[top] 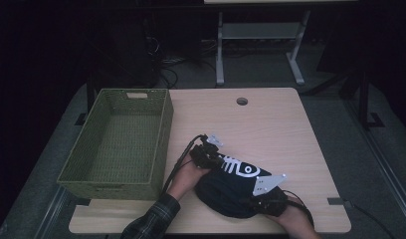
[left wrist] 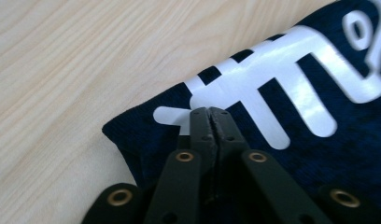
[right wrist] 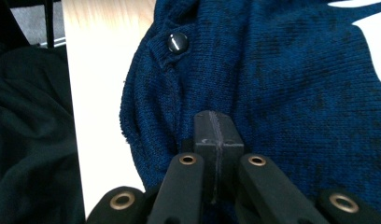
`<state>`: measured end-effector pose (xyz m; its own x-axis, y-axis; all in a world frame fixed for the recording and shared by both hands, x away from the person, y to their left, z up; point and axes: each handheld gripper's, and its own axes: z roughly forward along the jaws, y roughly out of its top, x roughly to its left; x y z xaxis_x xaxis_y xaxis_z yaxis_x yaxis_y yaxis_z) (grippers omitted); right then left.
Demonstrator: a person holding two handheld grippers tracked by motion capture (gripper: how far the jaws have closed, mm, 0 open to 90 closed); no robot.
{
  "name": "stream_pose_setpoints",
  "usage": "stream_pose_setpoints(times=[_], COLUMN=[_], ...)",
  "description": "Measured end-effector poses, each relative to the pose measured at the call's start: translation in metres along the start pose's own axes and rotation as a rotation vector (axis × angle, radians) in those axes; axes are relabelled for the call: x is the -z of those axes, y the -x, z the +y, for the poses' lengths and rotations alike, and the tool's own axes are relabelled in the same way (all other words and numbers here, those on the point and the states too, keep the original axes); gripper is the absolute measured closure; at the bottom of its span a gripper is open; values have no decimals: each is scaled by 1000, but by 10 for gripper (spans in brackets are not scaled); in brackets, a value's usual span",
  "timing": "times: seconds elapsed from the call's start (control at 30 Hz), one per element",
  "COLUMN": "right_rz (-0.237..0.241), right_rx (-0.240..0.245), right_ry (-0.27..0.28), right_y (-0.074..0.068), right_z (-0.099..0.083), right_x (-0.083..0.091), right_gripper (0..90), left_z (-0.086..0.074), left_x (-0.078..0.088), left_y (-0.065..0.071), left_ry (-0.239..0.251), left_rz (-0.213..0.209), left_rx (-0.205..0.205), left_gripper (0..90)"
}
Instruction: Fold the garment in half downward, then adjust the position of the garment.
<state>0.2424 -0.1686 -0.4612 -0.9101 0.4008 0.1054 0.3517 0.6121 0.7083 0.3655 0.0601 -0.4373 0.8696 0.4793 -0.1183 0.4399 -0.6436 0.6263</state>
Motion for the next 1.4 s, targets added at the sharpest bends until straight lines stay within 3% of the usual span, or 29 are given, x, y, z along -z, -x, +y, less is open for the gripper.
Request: stream_pose_setpoints(times=[0.07,0.33,0.5,0.6,0.77,1.03,1.2,1.4], right_rz=[-9,-71,-130,-163,-223,-312,-355,-381], right_rx=[4,-2,-24,-45,-95,-179,-240,-290], right_ry=[11,68,91,105,126,101,73,51], right_y=[0,-1,5,10,19,38,52,63], right_z=[0,0,-3,-6,-14,-31,-42,-52], right_x=[3,24,35,42,54,61,62,62], right_gripper=[846,653,568,515,417,261,177,146], left_z=[0,-6,-15,-20,-25,-34,-38,-41], left_x=[7,29,38,43,47,49,42,36], left_y=[4,13,12,10,9,8,6,3], left_ry=[22,12,21,10,16,13,-16,-30], left_rz=[-9,5,24,38,60,72,77,71], left_rx=[11,-1,32,31,80,130,130,135], left_gripper=[858,780,707,630,445,255,208,190])
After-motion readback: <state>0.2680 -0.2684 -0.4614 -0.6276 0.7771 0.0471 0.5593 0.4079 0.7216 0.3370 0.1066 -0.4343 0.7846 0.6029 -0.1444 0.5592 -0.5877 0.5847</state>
